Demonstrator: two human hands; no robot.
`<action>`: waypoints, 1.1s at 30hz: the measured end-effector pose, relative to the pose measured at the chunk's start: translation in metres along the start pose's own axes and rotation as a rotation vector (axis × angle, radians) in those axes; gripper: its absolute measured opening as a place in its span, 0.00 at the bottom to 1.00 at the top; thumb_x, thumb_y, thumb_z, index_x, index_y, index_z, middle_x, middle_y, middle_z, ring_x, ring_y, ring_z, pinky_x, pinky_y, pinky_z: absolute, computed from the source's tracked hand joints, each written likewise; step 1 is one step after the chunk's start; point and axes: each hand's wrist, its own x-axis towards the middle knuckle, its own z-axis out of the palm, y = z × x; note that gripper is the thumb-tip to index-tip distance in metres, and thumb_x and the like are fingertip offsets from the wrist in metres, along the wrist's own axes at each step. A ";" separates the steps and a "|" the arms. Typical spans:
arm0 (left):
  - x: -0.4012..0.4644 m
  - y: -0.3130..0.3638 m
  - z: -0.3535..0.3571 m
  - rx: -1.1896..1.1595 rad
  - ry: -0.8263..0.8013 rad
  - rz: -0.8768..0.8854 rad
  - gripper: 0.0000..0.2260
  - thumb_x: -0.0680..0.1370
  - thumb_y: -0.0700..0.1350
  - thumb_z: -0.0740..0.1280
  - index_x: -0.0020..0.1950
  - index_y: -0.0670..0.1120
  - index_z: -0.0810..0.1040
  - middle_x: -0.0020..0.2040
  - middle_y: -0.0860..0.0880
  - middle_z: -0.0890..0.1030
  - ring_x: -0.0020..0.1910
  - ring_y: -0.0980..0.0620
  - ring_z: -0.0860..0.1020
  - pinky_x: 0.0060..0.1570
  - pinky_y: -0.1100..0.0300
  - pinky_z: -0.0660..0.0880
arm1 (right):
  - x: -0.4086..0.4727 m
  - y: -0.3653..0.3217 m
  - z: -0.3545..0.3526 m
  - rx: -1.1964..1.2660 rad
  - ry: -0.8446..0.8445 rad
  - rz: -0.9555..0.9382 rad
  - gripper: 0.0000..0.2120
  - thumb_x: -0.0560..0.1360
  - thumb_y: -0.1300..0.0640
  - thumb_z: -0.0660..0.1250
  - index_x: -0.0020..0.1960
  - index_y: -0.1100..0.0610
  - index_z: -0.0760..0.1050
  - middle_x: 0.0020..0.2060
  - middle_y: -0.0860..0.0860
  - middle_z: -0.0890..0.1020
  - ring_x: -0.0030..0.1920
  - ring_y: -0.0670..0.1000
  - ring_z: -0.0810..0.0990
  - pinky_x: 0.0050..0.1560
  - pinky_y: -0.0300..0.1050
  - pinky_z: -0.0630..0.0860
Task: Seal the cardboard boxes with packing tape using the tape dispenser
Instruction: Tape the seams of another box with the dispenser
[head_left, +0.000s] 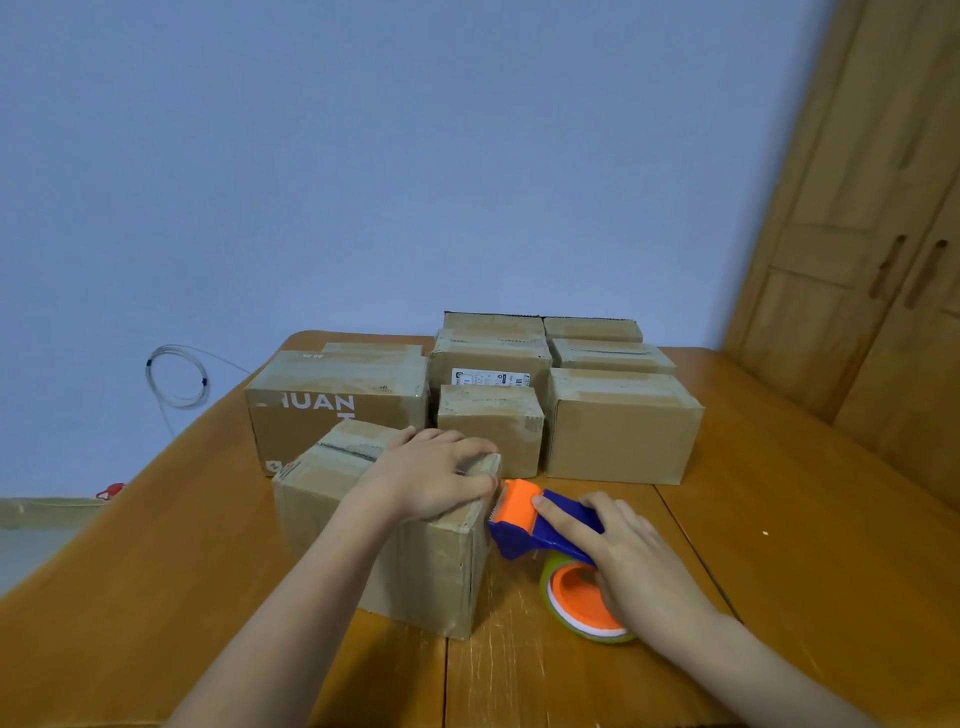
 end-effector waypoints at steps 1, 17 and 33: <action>0.000 0.001 -0.001 0.000 -0.013 -0.009 0.26 0.76 0.65 0.55 0.73 0.61 0.62 0.73 0.54 0.67 0.73 0.51 0.61 0.72 0.49 0.49 | 0.003 0.000 -0.001 0.004 0.001 -0.001 0.55 0.47 0.56 0.85 0.70 0.47 0.66 0.48 0.52 0.80 0.41 0.50 0.80 0.32 0.39 0.76; 0.001 0.003 -0.001 -0.013 -0.018 -0.009 0.37 0.63 0.68 0.49 0.72 0.60 0.63 0.70 0.54 0.69 0.72 0.51 0.62 0.72 0.49 0.49 | 0.040 0.007 -0.064 -0.190 -0.104 -0.262 0.30 0.83 0.55 0.56 0.77 0.40 0.42 0.68 0.55 0.64 0.65 0.57 0.65 0.63 0.50 0.64; -0.001 0.003 0.000 -0.027 -0.007 0.011 0.38 0.62 0.68 0.46 0.72 0.60 0.63 0.71 0.55 0.68 0.72 0.52 0.61 0.73 0.48 0.49 | 0.052 0.007 -0.079 -0.266 -0.137 -0.353 0.29 0.83 0.56 0.54 0.76 0.41 0.44 0.64 0.57 0.66 0.61 0.58 0.68 0.58 0.51 0.65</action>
